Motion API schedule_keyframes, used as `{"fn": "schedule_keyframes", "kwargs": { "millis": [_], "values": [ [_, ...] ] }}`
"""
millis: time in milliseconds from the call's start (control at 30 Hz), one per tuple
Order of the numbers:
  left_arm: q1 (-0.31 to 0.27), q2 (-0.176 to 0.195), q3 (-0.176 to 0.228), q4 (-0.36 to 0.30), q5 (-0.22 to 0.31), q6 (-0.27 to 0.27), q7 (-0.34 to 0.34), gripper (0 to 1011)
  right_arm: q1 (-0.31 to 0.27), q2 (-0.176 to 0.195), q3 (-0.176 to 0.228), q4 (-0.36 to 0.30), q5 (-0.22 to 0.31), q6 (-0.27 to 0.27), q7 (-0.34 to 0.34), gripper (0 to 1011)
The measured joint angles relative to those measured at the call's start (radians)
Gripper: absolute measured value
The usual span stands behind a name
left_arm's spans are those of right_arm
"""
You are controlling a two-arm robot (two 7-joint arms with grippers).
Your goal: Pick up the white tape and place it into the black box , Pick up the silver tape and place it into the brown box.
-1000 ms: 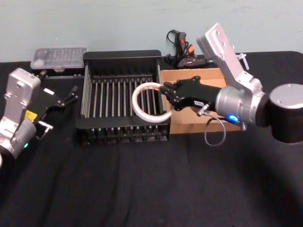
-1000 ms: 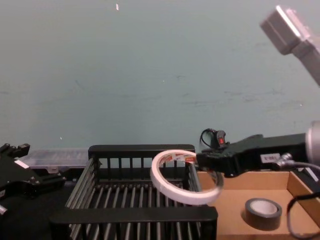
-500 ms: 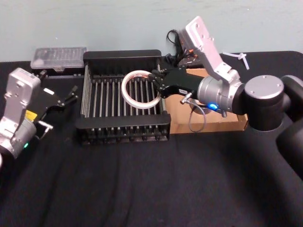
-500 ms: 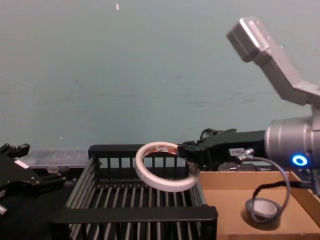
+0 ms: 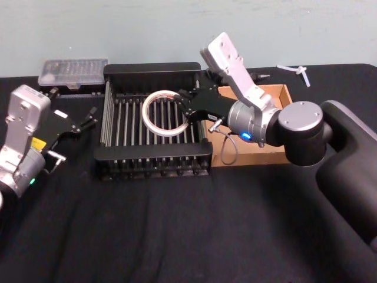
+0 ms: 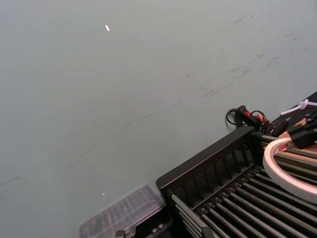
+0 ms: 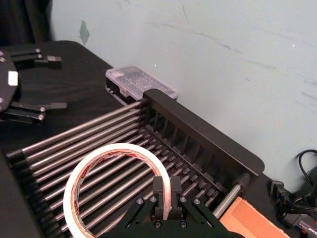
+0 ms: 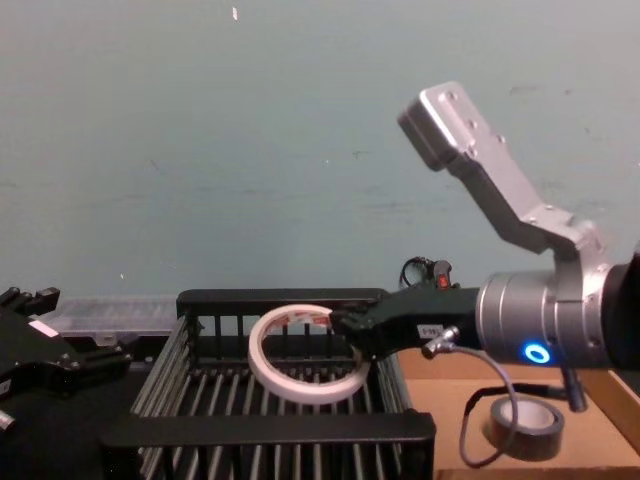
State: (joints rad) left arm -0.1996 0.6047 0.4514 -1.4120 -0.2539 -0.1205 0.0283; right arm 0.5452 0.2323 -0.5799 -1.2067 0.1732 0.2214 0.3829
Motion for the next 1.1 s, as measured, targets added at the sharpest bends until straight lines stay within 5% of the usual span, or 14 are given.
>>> {"fn": "schedule_keyframes", "kwargs": {
  "millis": [800,1100],
  "values": [
    [0.000,0.000,0.000,0.000,0.000,0.000,0.000,1001,0.009,-0.034,0.012,0.060,-0.036,-0.016,-0.001,99],
    [0.000,0.000,0.000,0.000,0.000,0.000,0.000,1001,0.009,-0.033,0.011,0.060,-0.036,-0.016,0.000,338]
  ]
}}
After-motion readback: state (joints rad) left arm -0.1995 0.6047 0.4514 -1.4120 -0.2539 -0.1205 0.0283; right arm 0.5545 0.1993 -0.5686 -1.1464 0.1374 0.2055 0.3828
